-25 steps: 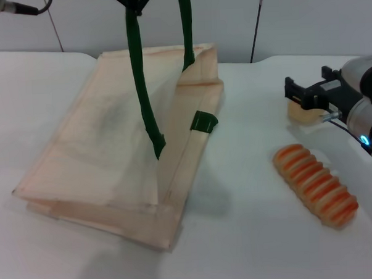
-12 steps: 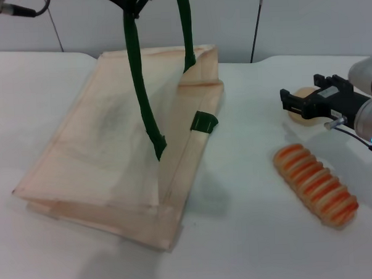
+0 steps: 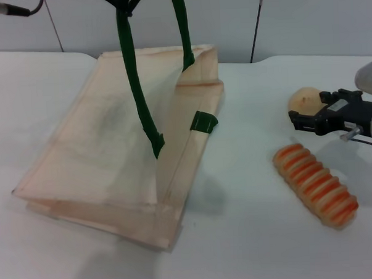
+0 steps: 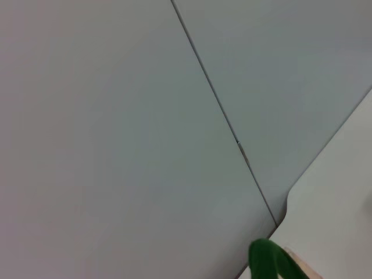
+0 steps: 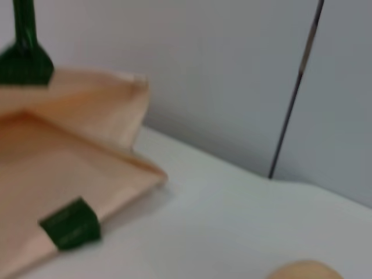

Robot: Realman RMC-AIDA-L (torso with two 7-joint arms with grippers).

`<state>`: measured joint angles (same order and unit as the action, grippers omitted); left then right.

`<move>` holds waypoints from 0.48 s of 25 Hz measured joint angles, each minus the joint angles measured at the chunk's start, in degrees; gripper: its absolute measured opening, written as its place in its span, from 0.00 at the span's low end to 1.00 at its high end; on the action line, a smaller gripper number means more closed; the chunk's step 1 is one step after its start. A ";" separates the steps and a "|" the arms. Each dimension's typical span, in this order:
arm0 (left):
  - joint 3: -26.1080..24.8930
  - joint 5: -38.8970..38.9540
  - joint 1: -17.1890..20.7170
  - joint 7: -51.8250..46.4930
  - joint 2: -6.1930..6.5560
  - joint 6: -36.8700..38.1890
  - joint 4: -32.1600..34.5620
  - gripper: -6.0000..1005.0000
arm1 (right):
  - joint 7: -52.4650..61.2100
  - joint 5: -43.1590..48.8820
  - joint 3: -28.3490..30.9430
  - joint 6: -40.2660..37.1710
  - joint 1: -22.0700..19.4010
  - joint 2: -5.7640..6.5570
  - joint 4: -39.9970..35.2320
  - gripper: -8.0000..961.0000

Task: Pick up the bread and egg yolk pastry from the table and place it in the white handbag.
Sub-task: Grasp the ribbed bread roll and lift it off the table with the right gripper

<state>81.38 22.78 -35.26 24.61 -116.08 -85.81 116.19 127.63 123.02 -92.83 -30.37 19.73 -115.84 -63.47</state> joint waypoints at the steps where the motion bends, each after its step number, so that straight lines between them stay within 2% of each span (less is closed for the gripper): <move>1: 0.01 -0.01 0.03 0.00 -0.01 0.10 0.00 0.13 | 2.36 3.08 0.22 -1.21 -0.16 -0.03 -1.23 0.85; 5: -0.05 -0.02 0.03 0.00 -0.02 0.18 0.00 0.13 | 6.52 9.03 0.49 -5.88 -0.52 -0.09 -4.85 0.84; 12: -0.51 -0.02 0.11 0.06 -0.02 0.21 -0.08 0.13 | 7.63 9.78 0.67 -12.94 -1.04 -0.09 -8.65 0.84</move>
<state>80.86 22.76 -35.15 24.67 -116.11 -85.60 116.11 135.26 132.79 -92.16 -43.32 18.69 -115.93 -72.12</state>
